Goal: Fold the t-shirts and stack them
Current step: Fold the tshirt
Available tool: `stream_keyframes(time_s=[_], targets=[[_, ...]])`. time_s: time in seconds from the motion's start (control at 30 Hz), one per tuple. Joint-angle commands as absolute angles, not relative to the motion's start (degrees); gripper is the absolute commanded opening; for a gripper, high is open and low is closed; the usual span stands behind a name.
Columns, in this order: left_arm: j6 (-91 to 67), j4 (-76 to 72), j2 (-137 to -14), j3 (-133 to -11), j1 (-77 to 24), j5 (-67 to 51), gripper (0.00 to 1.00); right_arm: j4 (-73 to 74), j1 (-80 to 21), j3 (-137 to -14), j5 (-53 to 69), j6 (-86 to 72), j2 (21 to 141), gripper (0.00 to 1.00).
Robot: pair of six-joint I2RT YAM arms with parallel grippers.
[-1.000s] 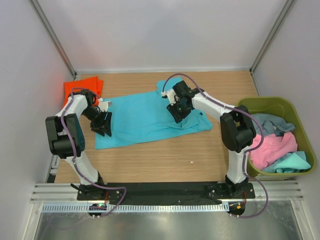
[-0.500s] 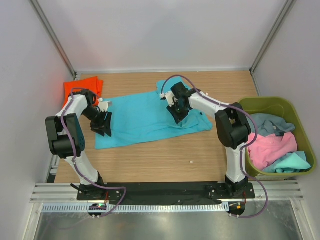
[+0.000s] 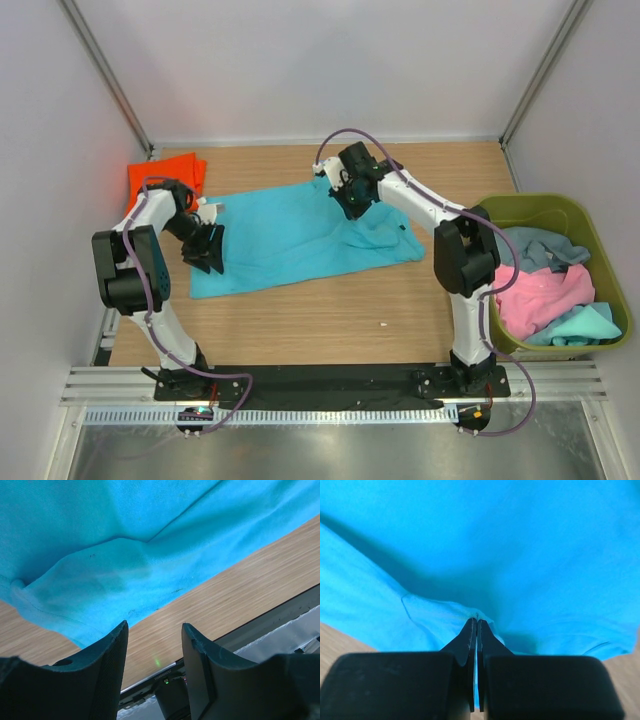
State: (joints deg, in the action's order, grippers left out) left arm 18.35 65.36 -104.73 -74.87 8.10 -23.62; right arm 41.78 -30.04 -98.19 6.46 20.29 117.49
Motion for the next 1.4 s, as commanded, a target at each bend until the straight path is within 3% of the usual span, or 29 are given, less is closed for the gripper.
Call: stream_keyframes(time_s=[0.0,0.13,0.27,0.37,0.6,0.83,1.37], targets=[[18.0,64.9,-104.9,-76.3,7.9,-25.0,0.48,39.6,-30.5,-104.4,3.6,23.0,120.3,0.01],[17.8,65.2,-104.9,-76.7,8.0,-24.9,0.48,39.3,-31.6,-108.5,2.8,23.2,124.0,0.02],[17.8,65.6,-104.2,-76.8,7.9,-24.4,0.48,37.3,-33.6,-108.8,0.3,22.3,124.0,0.41],[18.2,65.4,-103.7,-76.4,7.9,-23.9,0.48,35.6,-33.5,-106.6,-4.7,21.7,121.6,0.47],[18.4,65.0,-103.9,-74.7,7.9,-23.7,0.48,35.7,-27.7,-102.8,-5.2,17.8,117.0,0.47],[18.5,65.8,-104.2,-75.3,7.9,-23.4,0.48,39.6,-21.4,-99.6,3.0,14.4,116.8,0.43],[17.5,67.1,-104.7,-76.9,7.2,-23.0,0.48,41.7,-15.8,-94.8,11.0,12.1,117.0,0.41]])
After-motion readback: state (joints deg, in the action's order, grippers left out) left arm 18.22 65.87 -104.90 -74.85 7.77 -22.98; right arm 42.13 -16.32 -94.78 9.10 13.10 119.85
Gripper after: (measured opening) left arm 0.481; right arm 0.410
